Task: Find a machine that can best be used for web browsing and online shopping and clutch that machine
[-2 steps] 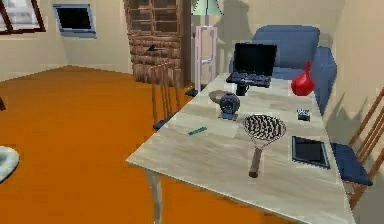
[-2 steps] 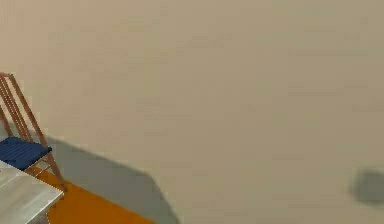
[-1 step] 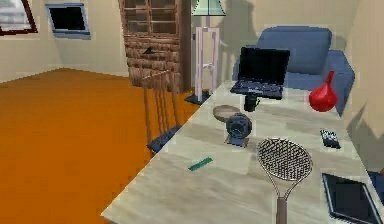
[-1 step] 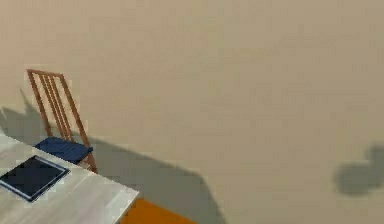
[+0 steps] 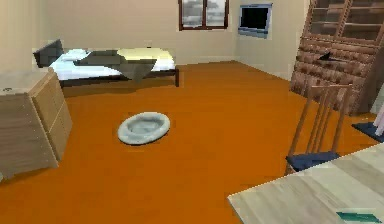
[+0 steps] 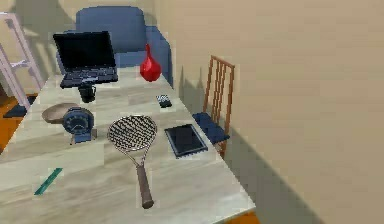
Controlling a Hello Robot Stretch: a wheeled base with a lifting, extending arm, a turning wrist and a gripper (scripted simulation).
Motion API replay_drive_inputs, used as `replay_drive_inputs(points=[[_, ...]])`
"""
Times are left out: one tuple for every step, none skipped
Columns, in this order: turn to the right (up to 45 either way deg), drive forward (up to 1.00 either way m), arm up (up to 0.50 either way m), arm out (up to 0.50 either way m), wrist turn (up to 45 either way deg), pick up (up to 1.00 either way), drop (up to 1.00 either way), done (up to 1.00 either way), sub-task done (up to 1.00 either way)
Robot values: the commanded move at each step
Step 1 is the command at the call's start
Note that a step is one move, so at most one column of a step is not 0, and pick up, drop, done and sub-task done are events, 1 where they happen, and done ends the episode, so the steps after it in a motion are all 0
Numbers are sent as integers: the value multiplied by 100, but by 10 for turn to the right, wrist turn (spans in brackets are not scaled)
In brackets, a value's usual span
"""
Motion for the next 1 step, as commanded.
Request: replay_drive_inputs(points=[[-180,0,0,0,0,0,0,0,0]])
